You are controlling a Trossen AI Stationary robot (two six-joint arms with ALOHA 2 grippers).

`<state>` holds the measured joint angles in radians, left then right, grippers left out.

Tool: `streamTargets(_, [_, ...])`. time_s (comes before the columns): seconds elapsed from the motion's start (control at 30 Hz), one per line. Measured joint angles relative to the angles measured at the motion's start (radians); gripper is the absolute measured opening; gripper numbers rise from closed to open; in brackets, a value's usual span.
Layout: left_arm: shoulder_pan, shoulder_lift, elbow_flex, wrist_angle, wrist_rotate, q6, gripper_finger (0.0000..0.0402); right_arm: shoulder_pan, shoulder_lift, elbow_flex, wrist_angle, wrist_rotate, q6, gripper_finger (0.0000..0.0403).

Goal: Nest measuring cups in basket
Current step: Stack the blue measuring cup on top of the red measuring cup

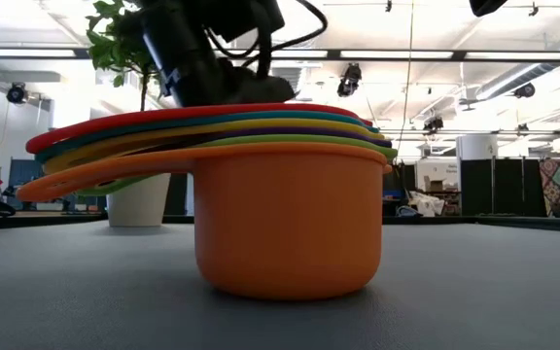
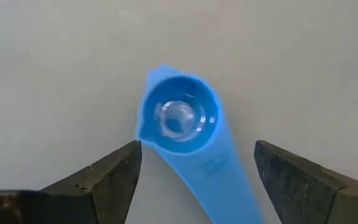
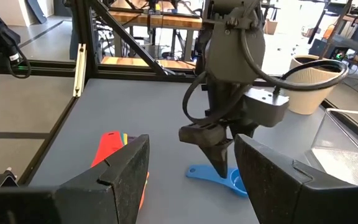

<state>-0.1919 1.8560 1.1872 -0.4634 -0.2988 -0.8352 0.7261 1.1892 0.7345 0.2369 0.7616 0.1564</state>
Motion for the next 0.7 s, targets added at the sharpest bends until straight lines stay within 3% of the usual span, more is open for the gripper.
streamTargets(0.17, [-0.017,0.065,0.108,-0.164,-0.066,-0.069,0.0293,0.000,0.000,0.000,0.000,0.000,0.000,0.0224])
streamTargets(0.43, [-0.057,0.184,0.275,-0.286,-0.099,-0.118,0.0284,0.000,0.000,0.000,-0.001,0.000,0.003,0.0224])
streamTargets(0.7, [-0.060,0.204,0.259,-0.340,-0.114,-0.216,0.0284,0.000,0.000,0.000,-0.006,0.000,0.003,0.0224])
